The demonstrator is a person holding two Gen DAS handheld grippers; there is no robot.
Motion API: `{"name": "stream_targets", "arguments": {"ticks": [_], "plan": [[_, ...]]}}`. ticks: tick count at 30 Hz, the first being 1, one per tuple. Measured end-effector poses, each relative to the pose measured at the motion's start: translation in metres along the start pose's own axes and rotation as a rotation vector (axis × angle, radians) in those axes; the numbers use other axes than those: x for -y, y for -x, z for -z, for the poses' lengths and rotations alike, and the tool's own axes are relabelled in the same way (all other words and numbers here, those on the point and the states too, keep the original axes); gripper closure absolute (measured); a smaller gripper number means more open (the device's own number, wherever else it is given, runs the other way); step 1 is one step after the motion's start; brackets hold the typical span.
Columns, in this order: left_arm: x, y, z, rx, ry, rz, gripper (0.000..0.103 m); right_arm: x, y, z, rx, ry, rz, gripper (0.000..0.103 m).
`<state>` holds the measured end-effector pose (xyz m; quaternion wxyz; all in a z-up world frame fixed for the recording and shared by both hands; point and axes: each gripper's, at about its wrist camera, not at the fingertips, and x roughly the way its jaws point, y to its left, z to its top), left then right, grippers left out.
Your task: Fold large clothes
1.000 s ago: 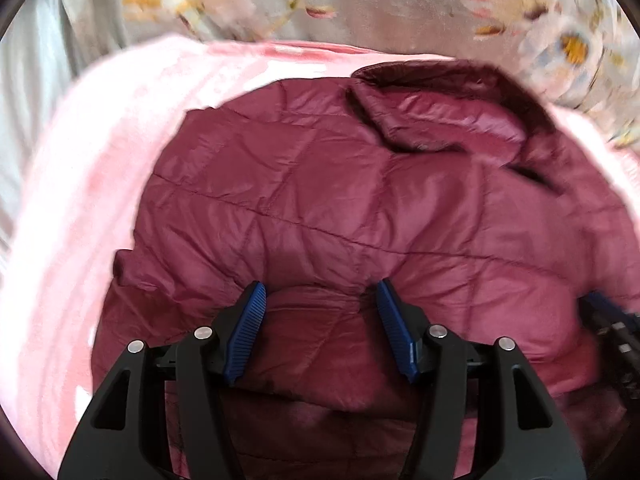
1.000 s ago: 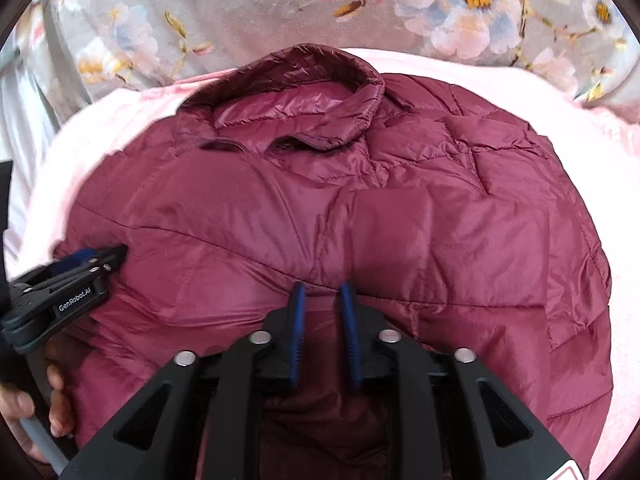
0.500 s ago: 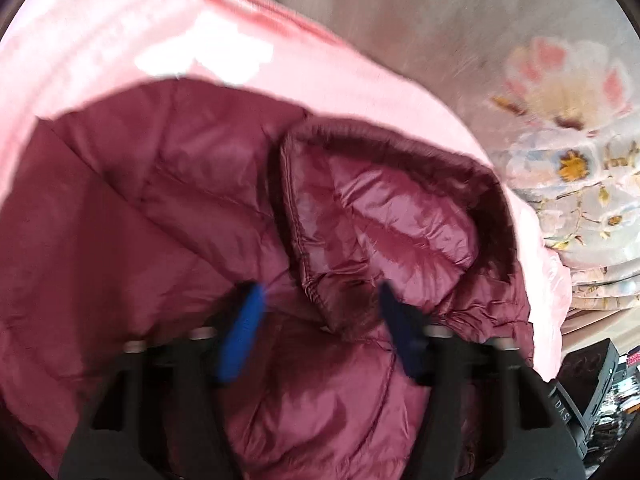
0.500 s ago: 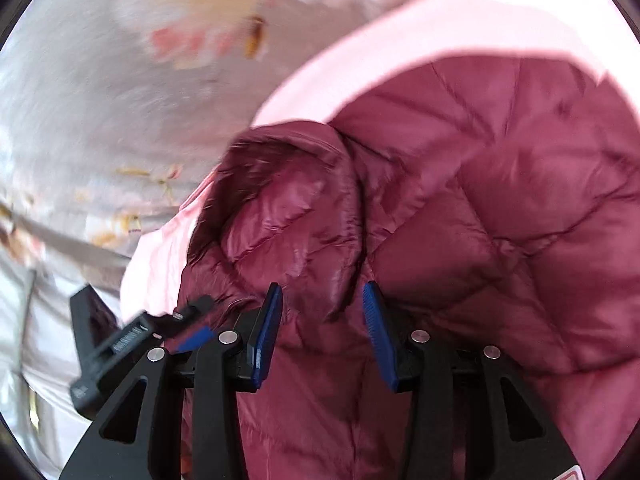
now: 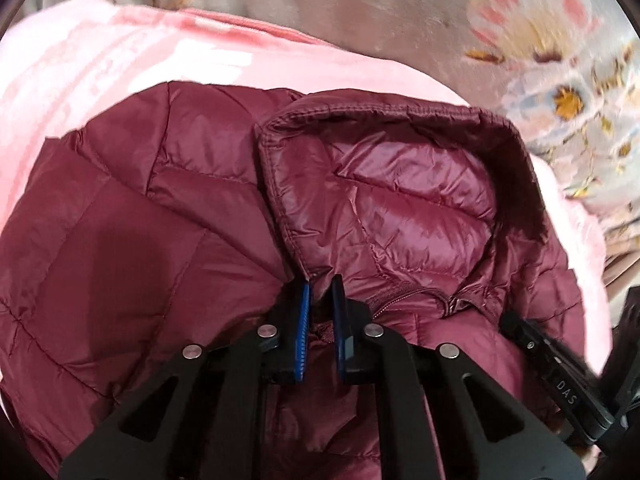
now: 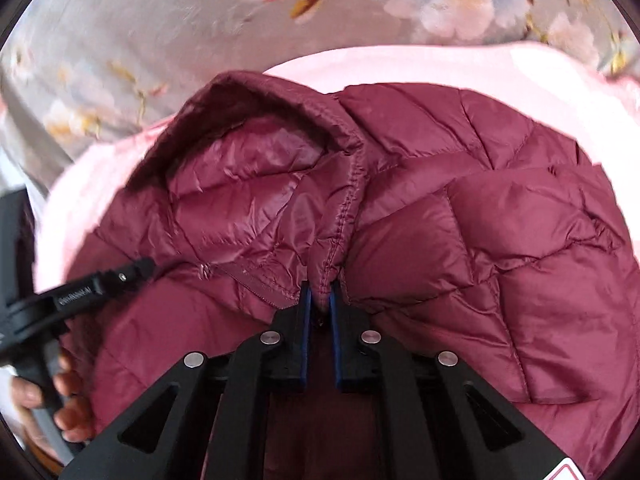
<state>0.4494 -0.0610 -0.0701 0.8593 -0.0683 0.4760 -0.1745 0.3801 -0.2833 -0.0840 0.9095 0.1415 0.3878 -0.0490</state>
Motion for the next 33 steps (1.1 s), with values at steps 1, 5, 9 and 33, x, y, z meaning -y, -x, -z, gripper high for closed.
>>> {"name": "stream_targets", "arguments": {"ticks": [1,5,9,33], "plan": [[0.003,-0.002,0.002,0.014,-0.018,-0.015,0.092,-0.005,-0.001,0.0,0.006,0.023,0.022,0.096],[0.016,-0.001,0.004,0.044,-0.076,-0.071,0.091,-0.006,0.002,-0.003,-0.012,0.026,0.018,0.091],[0.015,0.033,-0.008,0.047,-0.092,0.002,0.088,0.01,0.041,-0.023,0.057,-0.089,-0.056,0.089],[-0.006,-0.036,-0.062,0.037,-0.048,-0.158,0.081,0.009,-0.035,-0.065,0.028,0.022,0.059,0.094]]}}
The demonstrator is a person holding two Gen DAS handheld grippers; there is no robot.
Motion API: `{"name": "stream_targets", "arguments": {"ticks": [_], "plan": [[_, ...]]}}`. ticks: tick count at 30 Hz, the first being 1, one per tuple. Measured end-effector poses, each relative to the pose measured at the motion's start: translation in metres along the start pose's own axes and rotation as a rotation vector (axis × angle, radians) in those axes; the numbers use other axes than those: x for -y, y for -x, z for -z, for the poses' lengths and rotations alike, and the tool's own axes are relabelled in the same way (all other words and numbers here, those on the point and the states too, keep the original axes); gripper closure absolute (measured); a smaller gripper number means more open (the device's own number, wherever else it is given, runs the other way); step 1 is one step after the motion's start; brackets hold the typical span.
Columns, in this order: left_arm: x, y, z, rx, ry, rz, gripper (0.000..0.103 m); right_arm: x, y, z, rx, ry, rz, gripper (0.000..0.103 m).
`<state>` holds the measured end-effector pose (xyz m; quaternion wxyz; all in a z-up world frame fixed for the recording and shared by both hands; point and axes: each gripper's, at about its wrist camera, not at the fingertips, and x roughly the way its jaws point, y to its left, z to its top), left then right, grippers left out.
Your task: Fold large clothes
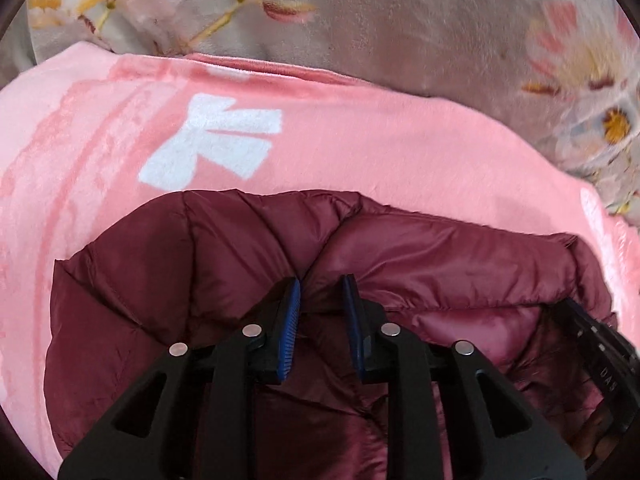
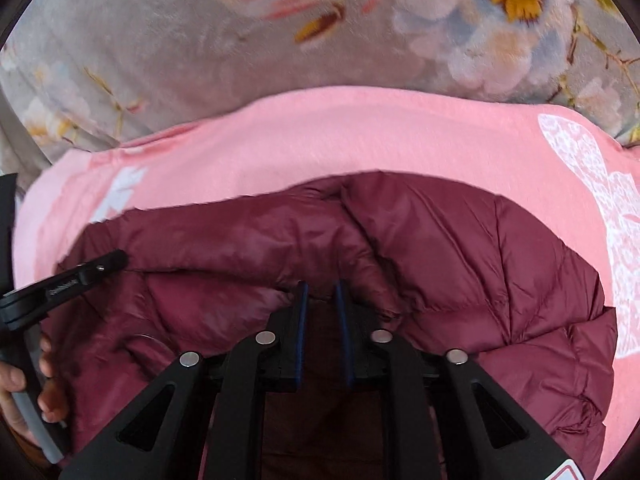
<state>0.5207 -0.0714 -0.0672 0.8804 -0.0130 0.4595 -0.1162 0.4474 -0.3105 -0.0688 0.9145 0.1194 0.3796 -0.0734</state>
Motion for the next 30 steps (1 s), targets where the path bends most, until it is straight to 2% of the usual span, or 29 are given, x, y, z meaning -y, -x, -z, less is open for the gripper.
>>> {"name": "stream_targets", "arguments": {"ticks": [7,11,17,30], "plan": [[-0.004,-0.007,0.009,0.054,-0.022,-0.02,0.08,0.005,-0.006,0.003,0.024,0.014,-0.005,0.097],[0.002,-0.009,0.014,0.082,-0.055,-0.06,0.08,0.006,-0.006,0.002,0.028,0.012,-0.007,0.098],[0.008,-0.012,0.013,0.092,-0.083,-0.097,0.079,0.005,-0.007,0.002,0.031,0.013,-0.006,0.098],[0.012,-0.011,0.014,0.099,-0.104,-0.116,0.079,0.005,-0.007,0.002,0.035,0.014,-0.003,0.098]]}}
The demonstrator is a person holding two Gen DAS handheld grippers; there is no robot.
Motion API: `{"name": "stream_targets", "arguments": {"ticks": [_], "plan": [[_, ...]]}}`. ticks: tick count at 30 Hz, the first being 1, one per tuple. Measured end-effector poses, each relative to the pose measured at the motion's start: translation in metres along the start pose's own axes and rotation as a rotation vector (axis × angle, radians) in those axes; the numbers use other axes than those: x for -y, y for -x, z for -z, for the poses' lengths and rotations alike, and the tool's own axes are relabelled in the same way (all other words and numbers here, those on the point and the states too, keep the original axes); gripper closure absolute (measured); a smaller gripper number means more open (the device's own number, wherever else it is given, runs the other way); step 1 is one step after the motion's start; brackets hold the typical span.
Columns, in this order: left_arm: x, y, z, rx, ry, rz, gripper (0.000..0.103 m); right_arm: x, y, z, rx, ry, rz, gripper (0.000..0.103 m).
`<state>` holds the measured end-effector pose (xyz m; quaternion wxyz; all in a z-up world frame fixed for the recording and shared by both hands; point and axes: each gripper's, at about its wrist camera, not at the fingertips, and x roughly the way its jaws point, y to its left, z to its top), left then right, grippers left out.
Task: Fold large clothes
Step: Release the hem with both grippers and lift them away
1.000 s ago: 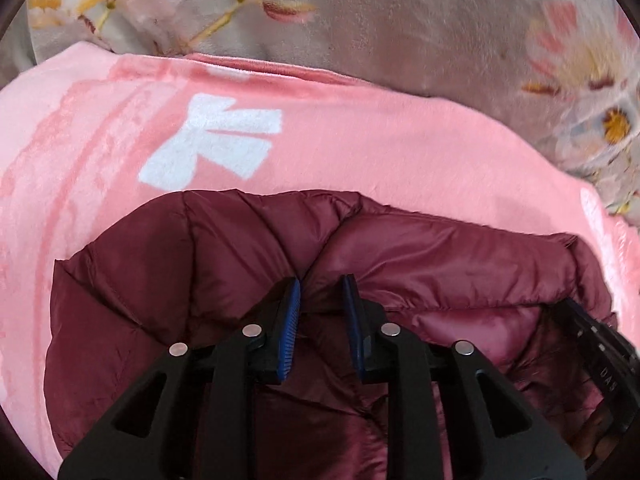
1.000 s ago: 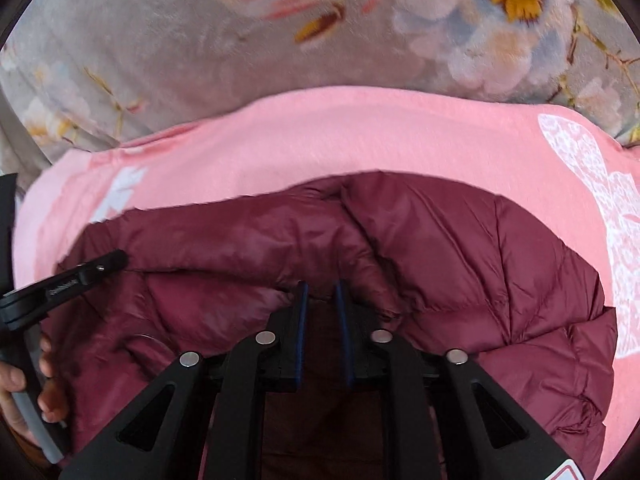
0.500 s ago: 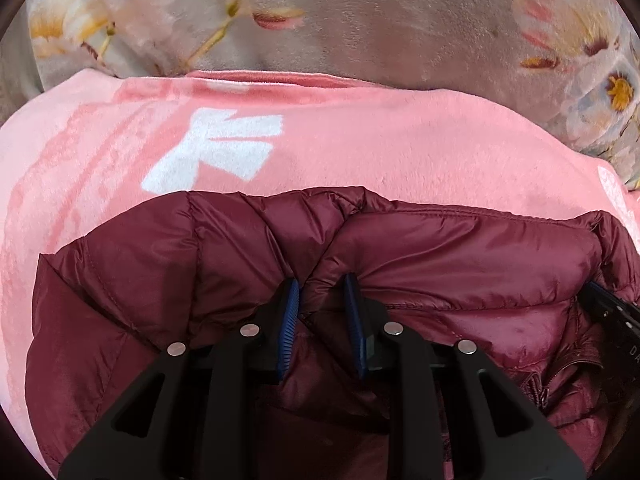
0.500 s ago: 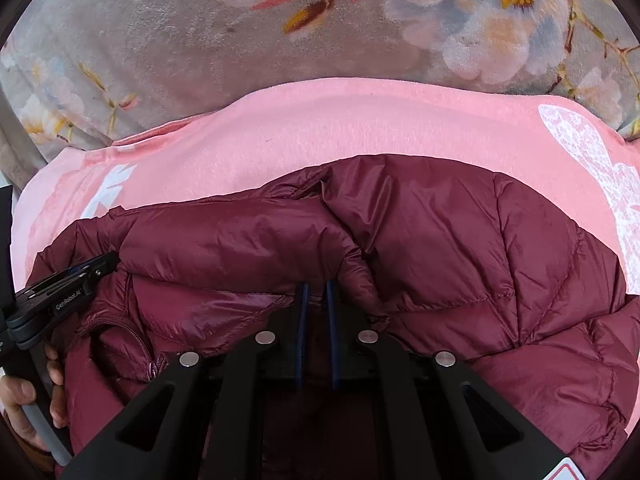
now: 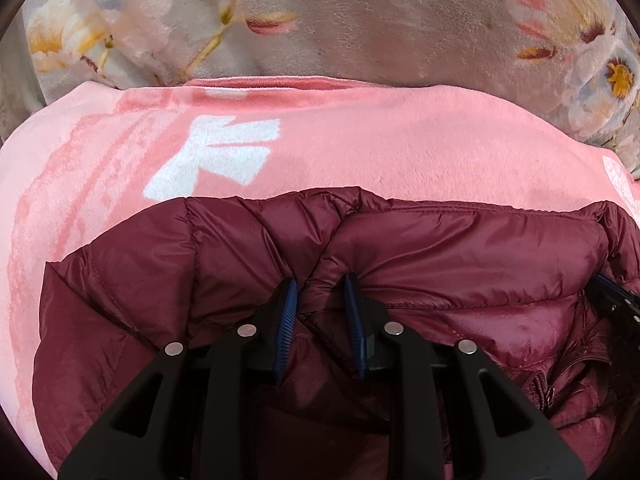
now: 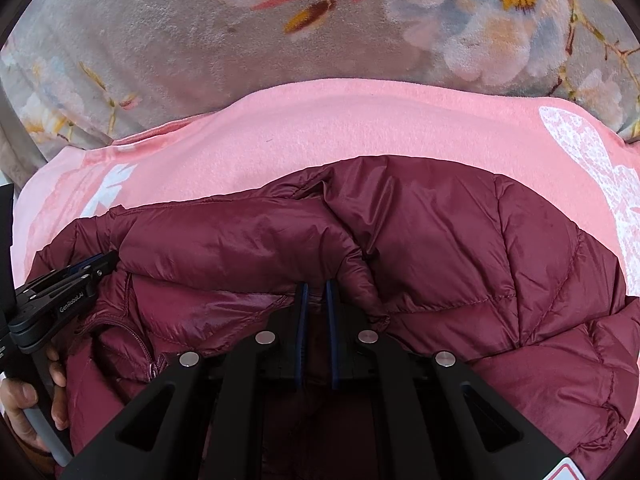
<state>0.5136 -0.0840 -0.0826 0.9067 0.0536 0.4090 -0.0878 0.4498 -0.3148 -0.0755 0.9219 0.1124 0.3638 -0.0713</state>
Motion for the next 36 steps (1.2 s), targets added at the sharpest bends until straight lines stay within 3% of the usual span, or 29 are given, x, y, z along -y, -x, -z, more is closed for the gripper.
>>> {"name": "stream_targets", "arguments": {"ticks": [9,14,16,19,21,25,28,32,36], "plan": [[0.005,0.001,-0.001,0.005,-0.022,-0.031,0.076,-0.001,-0.001,0.0,0.003,0.0,0.002,0.098],[0.0,0.001,-0.004,0.005,0.006,-0.051,0.063,0.008,-0.002,-0.001,0.008,-0.048,-0.049,0.098],[-0.001,0.003,-0.004,0.009,0.013,-0.066,0.053,0.013,0.001,0.0,0.017,-0.072,-0.08,0.098],[-0.007,0.019,0.0,0.004,0.03,-0.099,0.048,0.018,0.028,0.008,0.032,-0.112,-0.063,0.093],[-0.014,0.053,0.013,0.006,0.027,-0.05,0.046,0.02,0.067,0.023,0.068,-0.133,-0.094,0.083],[-0.036,0.138,0.06,0.032,-0.022,0.017,0.023,0.035,0.168,0.076,0.123,-0.111,-0.1,0.058],[-0.063,0.189,0.101,0.016,-0.025,0.031,0.017,0.05,0.237,0.126,0.134,-0.078,-0.042,0.044],[-0.121,0.245,0.181,-0.075,0.048,0.064,0.016,0.076,0.305,0.2,0.099,-0.072,0.003,0.037],[-0.169,0.271,0.254,-0.17,0.162,0.068,0.016,0.106,0.345,0.276,0.047,-0.158,0.028,0.036]]}}
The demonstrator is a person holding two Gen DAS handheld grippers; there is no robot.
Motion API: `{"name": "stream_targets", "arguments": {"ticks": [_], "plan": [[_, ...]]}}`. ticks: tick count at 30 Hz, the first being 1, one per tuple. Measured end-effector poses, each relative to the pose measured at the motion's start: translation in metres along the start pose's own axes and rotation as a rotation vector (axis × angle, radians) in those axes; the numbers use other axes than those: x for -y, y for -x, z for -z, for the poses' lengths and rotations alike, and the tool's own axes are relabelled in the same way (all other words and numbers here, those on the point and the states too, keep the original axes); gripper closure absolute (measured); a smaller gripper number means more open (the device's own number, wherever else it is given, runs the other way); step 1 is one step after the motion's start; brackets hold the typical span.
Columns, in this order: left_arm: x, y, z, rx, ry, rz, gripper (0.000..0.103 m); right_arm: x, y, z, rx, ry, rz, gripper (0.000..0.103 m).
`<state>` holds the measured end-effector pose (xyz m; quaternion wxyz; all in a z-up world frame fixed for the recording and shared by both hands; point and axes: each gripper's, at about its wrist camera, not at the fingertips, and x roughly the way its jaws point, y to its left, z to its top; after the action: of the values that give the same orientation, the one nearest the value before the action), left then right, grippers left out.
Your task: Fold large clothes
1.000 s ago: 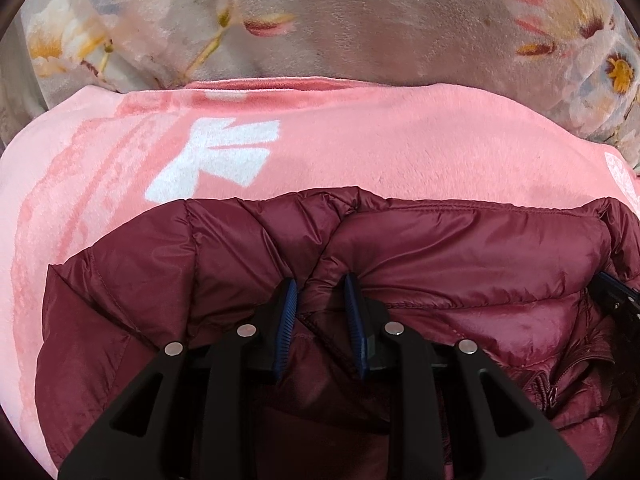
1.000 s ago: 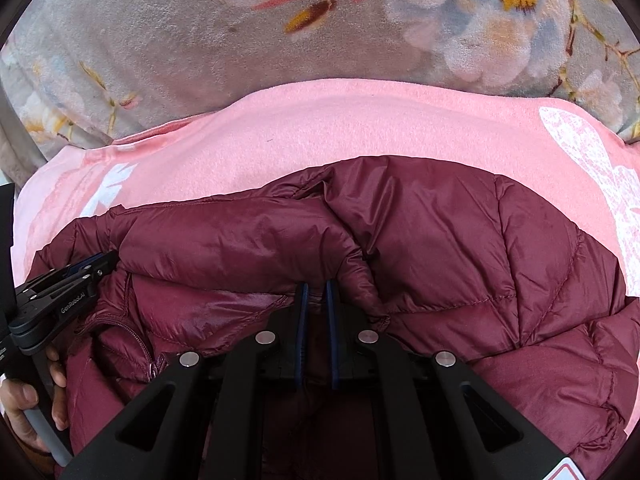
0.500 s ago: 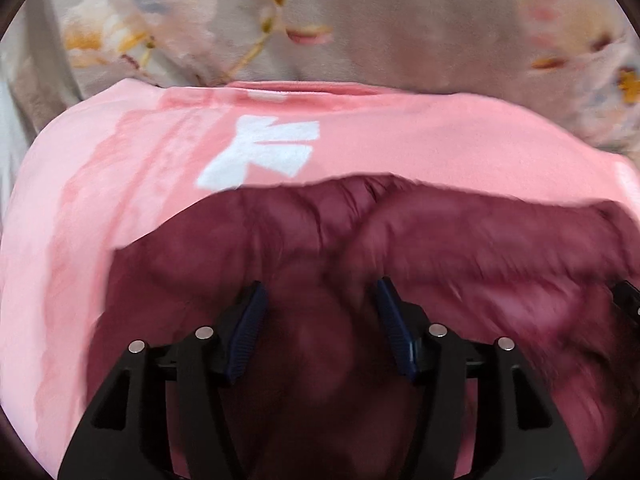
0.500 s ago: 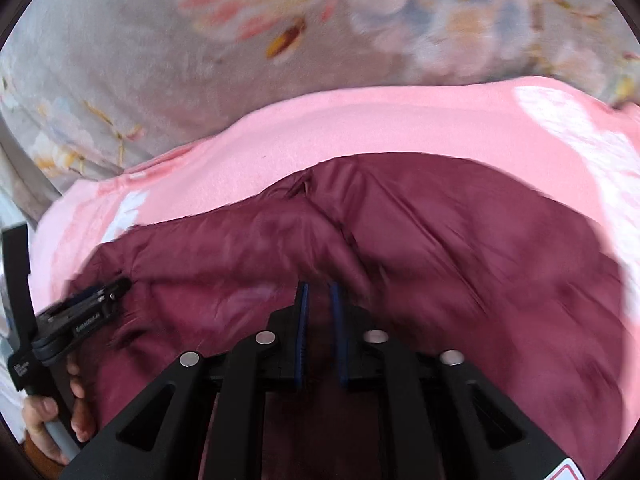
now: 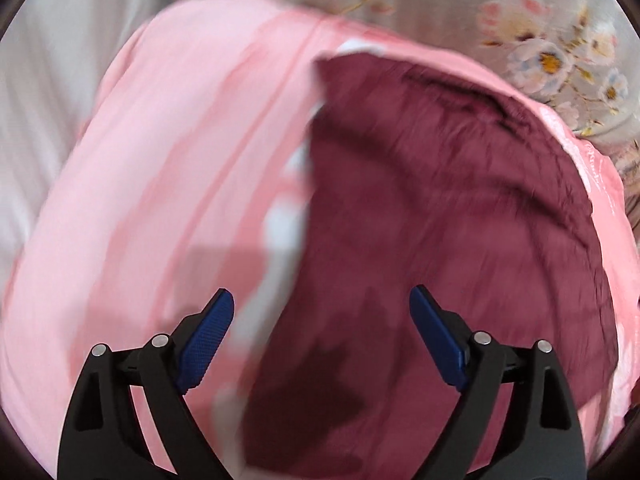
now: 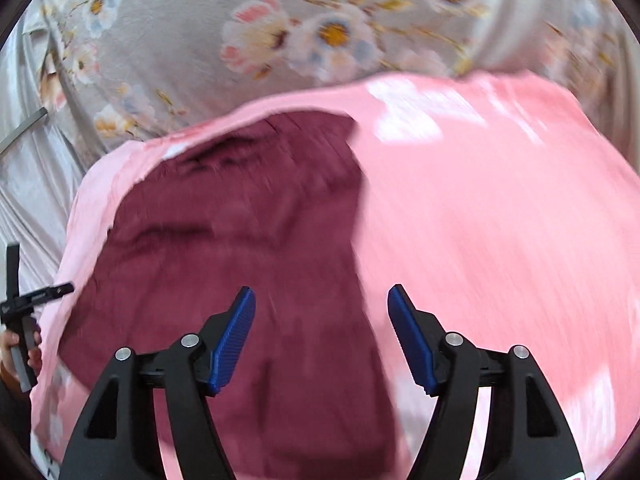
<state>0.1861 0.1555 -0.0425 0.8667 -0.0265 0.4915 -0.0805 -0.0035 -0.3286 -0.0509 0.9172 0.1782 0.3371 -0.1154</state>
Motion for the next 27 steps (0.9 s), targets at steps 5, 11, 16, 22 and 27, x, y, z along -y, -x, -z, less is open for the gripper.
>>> {"name": "stream_targets", "arguments": {"ticks": [5,11,16,22,27], "plan": [[-0.042,0.01,0.057,-0.032,0.142,0.03,0.016,0.029,0.006,0.054,-0.037,-0.143,-0.063,0.035],[-0.039,0.015,0.071,0.017,0.264,0.141,0.019,0.019,-0.013,0.075,-0.022,-0.202,-0.107,0.034],[-0.014,0.007,0.068,0.008,0.27,0.132,0.065,0.002,-0.021,0.067,0.001,-0.217,-0.084,0.073],[-0.012,0.042,0.071,0.049,0.262,0.201,0.097,-0.008,0.02,0.064,0.098,-0.187,-0.108,0.1],[-0.012,0.099,0.089,0.118,0.211,0.225,0.098,-0.031,0.087,0.079,0.221,-0.052,-0.065,0.1]]}}
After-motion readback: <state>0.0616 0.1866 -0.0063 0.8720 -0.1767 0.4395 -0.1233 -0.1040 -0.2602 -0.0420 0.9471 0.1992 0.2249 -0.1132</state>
